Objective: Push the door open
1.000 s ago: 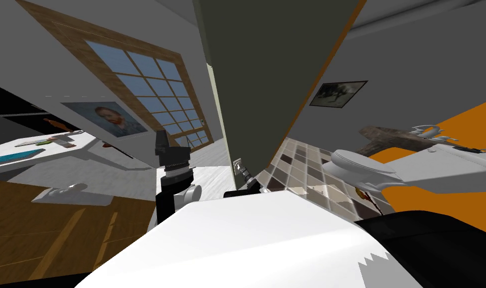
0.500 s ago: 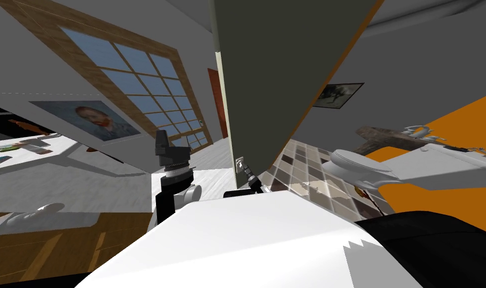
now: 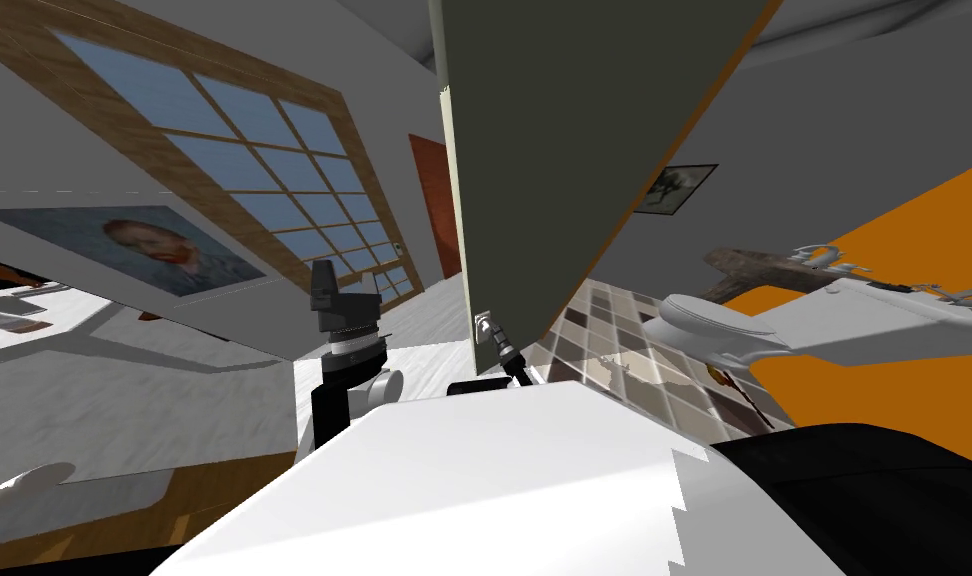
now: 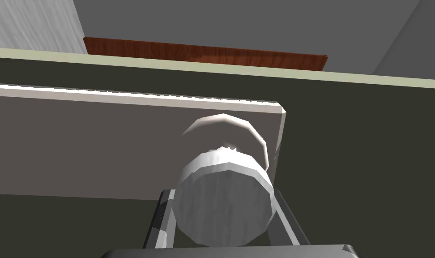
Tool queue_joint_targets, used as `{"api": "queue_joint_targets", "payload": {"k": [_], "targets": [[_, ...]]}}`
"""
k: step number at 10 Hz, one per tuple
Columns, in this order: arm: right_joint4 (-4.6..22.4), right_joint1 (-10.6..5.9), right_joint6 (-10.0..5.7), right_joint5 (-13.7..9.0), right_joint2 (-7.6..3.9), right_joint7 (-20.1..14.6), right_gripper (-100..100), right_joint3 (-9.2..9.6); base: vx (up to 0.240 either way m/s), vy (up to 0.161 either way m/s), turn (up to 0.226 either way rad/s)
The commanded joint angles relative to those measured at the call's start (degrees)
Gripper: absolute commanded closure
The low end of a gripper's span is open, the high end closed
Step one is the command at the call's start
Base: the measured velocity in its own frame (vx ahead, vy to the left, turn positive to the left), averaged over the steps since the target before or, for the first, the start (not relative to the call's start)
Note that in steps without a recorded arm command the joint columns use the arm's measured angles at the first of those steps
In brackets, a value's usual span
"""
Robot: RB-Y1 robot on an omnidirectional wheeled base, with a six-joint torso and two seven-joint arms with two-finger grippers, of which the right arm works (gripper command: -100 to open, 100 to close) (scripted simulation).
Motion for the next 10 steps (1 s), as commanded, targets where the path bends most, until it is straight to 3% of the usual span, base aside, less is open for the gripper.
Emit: {"api": "queue_joint_targets", "payload": {"k": [1,4,8,9,10], "targets": [[0.62,-0.89,-0.04,-0.63,0.81,0.47,100,-2.05,0.147,0.134,-0.097],[1.15,-1.59,0.21,-1.3,2.02,0.95,100,-3.82,0.126,0.156,-0.087],[1.93,-2.63,0.59,-2.29,4.45,1.65,100,-6.43,0.121,0.172,-0.087],[1.51,-2.32,0.62,-2.19,3.81,1.55,100,-6.49,0.05,0.055,-0.048],[1.55,-2.72,0.71,-2.63,2.59,1.73,100,-7.8,0.129,0.078,-0.096]]}}
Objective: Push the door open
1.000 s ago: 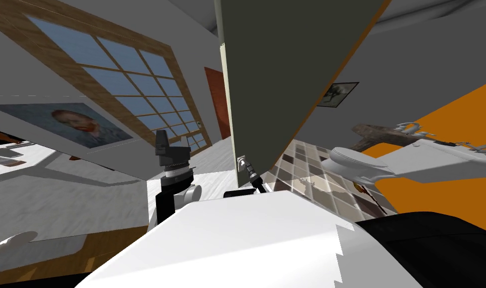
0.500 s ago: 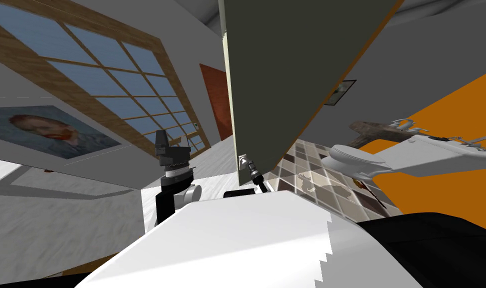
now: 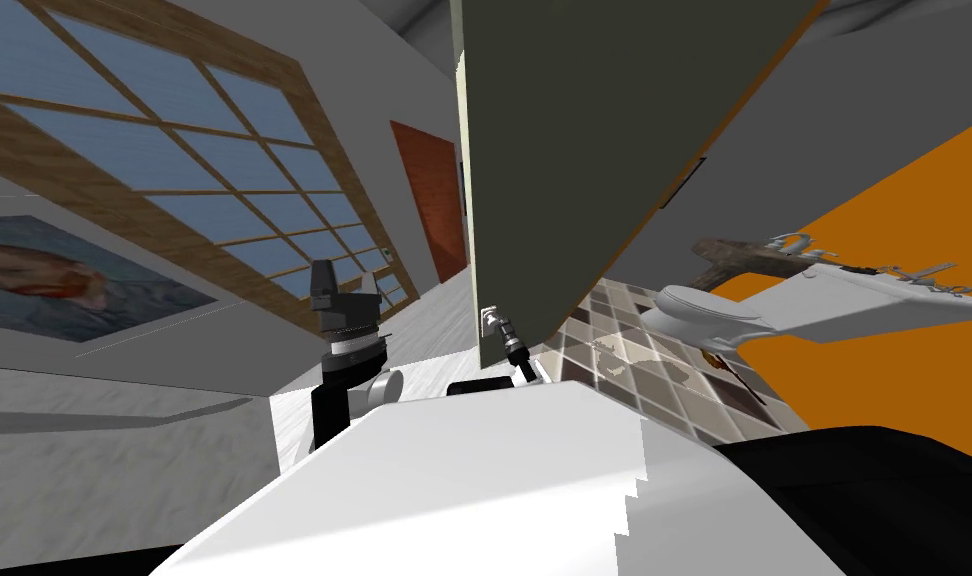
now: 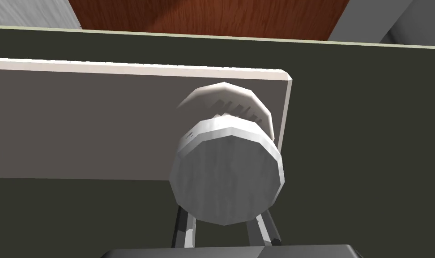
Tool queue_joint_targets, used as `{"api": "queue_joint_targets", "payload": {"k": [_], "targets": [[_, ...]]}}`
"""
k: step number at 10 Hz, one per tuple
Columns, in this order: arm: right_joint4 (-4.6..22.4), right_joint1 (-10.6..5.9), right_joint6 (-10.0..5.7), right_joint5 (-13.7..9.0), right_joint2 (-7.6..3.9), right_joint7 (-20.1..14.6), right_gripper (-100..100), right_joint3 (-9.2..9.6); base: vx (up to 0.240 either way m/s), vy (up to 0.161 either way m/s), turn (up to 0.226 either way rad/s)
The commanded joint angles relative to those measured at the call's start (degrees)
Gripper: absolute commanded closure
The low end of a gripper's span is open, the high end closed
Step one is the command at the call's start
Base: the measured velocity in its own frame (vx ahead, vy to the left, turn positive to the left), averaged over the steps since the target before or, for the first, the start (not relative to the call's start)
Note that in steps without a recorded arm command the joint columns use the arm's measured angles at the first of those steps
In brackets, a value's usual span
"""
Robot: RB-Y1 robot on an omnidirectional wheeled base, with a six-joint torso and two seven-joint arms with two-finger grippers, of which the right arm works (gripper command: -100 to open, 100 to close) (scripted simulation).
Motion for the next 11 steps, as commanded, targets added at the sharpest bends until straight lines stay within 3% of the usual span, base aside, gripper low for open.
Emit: {"api": "queue_joint_targets", "payload": {"k": [1,2,3,6,8,9,10,11], "targets": [[-0.26,0.07,0.07,-0.33,-1.07,0.0,100,-0.6,0.148,0.124,-0.085],[-0.15,-0.09,0.11,-0.57,-1.47,0.09,100,-1.21,0.119,0.136,-0.073],[-0.6,0.71,-0.15,-0.34,-2.49,-0.36,-100,-0.59,-0.079,0.035,-0.05],[-1.69,1.99,-0.49,-0.16,-2.89,-1.01,-100,0.24,-0.246,-0.056,0.01],[-2.67,3.14,-0.8,0.0,-2.01,-1.59,-100,0.98,-0.241,-0.002,-0.013],[-2.12,2.66,-0.76,-0.03,-2.18,-1.32,-100,0.7,-0.116,-0.006,-0.002],[-1.47,1.89,-0.91,-0.22,-3.13,-1.07,-100,0.37,0.092,0.045,0.025],[-1.31,1.68,-0.93,-0.27,-3.22,-0.99,-100,0.28,0.189,0.061,0.012]]}}
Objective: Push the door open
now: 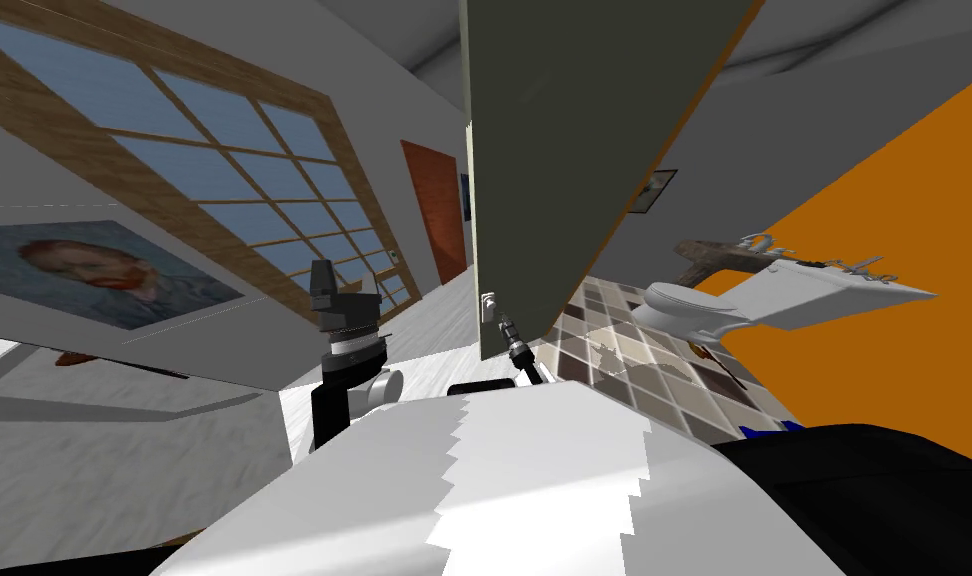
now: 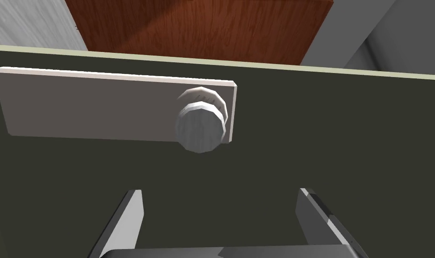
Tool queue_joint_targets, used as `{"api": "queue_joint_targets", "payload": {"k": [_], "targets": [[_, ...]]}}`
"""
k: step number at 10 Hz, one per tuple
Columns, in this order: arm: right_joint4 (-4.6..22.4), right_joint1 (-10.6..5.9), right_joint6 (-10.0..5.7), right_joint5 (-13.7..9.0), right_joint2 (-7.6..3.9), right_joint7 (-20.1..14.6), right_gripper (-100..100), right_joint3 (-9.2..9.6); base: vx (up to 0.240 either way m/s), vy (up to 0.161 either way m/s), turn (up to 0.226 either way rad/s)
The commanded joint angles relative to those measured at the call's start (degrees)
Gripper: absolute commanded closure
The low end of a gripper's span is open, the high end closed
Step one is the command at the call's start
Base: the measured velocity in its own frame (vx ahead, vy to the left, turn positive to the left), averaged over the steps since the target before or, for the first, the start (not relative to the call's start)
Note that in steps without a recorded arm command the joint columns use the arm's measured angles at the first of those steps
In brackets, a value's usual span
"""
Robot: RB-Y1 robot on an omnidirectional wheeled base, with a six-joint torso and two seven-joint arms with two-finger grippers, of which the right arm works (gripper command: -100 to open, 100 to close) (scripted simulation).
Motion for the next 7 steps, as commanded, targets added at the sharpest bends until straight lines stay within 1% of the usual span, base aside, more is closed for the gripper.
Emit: {"api": "queue_joint_targets", "payload": {"k": [1,2,4,5,6,7], "targets": [[0.45,-0.62,-0.05,-0.12,-0.1,0.3,-100,-0.24,0.213,0.062,0.01],[0.79,-1.06,-0.1,-0.23,0.12,0.45,-100,-0.43,0.217,0.068,0.013],[1.6,-2.1,-0.21,-0.48,1.72,0.81,-100,-0.89,0.24,0.042,0.019],[1.32,-1.75,-0.19,-0.41,1.17,0.67,-100,-0.75,0.11,0.017,0.003],[1.32,-1.75,-0.19,-0.41,1.17,0.67,100,-0.75,-0.01,-0.002,-0.007],[1.32,-1.75,-0.19,-0.41,1.17,0.67,100,-0.75,-0.035,-0.009,0.004]]}}
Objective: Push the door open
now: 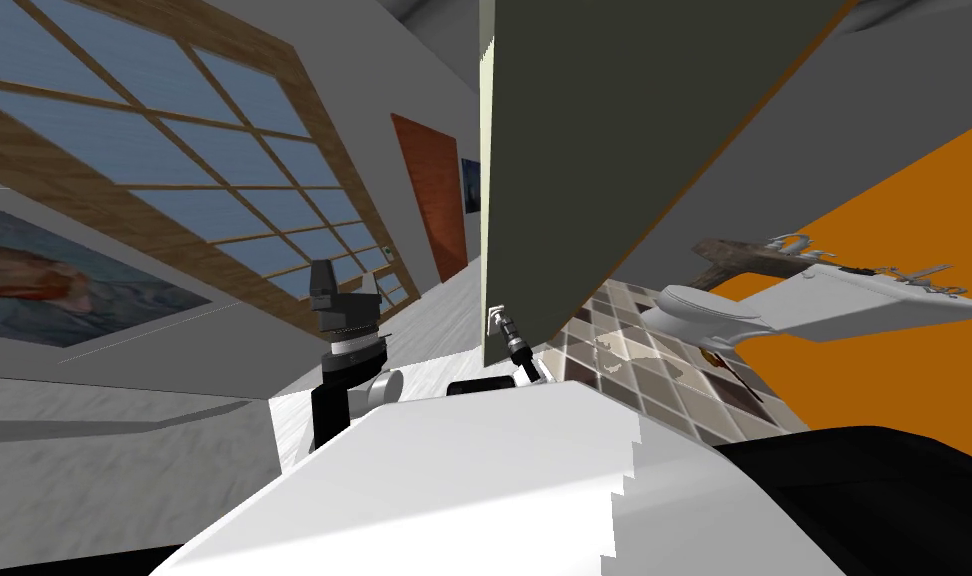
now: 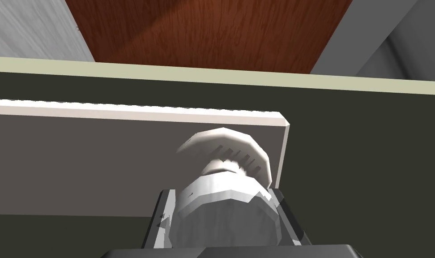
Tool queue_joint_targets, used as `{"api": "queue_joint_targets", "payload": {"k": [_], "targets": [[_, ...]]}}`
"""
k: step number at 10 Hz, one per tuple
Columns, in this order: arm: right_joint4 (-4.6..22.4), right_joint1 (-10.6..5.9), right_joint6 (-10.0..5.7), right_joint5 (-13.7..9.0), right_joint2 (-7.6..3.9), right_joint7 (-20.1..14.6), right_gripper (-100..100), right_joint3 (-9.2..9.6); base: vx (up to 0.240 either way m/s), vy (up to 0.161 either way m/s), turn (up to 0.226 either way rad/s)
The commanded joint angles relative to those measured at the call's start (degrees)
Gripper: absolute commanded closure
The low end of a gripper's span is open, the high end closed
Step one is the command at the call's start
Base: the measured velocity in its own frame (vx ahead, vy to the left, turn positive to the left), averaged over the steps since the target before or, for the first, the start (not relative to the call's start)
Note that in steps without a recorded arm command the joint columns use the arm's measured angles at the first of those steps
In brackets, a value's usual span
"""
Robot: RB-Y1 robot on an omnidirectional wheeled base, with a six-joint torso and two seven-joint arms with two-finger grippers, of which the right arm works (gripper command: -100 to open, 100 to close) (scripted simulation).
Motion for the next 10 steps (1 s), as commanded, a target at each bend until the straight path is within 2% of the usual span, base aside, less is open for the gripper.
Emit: {"api": "queue_joint_targets", "payload": {"k": [1,4,5,8,10], "targets": [[0.26,0.28,0.17,0.04,-0.08,0.01,100,0.09,-0.036,-0.008,0.0],[0.26,0.28,0.17,0.04,-0.08,0.01,100,0.09,-0.016,-0.004,-0.004],[0.45,0.15,0.5,-0.26,-0.55,0.2,100,-1.01,0.08,0.064,-0.054],[0.57,-0.14,0.76,-0.62,-0.45,0.41,100,-2.19,0.144,0.115,-0.068],[0.7,-0.46,1.06,-1.02,0.22,0.64,100,-3.53,0.169,0.13,-0.07]]}}
